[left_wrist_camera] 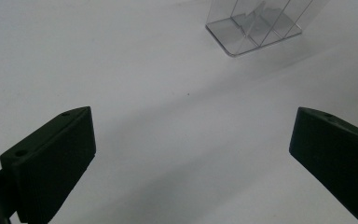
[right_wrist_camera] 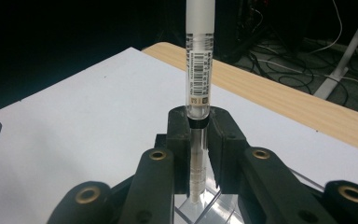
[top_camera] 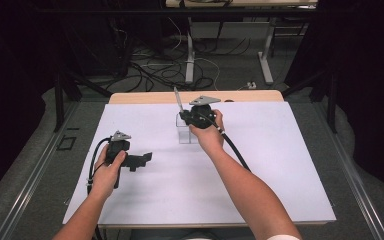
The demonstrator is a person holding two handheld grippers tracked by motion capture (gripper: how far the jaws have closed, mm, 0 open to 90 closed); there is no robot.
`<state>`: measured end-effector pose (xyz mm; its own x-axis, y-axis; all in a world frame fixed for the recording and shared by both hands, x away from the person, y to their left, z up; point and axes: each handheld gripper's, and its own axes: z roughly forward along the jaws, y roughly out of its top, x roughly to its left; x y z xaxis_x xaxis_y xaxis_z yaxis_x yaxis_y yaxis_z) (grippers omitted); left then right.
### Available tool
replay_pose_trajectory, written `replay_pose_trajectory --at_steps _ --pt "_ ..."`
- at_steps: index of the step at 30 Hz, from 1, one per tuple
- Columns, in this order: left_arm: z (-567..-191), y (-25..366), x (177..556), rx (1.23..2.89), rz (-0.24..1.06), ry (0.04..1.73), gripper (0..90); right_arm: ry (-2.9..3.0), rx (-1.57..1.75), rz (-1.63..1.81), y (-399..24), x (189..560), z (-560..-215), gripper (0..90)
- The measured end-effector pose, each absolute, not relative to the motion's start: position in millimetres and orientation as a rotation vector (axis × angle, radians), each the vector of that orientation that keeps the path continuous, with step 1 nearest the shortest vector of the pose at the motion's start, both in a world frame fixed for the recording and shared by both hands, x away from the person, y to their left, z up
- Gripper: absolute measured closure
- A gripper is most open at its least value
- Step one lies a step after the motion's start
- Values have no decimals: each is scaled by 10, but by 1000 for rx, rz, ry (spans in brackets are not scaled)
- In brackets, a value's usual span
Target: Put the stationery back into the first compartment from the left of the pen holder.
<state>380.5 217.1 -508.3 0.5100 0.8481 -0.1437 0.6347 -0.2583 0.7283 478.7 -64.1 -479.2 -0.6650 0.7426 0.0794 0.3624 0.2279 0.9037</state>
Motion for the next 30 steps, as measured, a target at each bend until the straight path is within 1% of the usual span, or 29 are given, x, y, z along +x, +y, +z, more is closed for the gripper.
replay_pose_trajectory --at_steps 13,18,30 --pt "-5088 2164 3805 2000 353 1213 1 2205 1054 1330 -611 4777 -4857 796" --pt "-5091 2161 3803 1995 348 1218 1 2210 1071 1350 -623 4773 -4848 787" --pt "-5086 2170 3802 1991 354 1216 1 2207 1079 1371 -728 4656 -4691 476"
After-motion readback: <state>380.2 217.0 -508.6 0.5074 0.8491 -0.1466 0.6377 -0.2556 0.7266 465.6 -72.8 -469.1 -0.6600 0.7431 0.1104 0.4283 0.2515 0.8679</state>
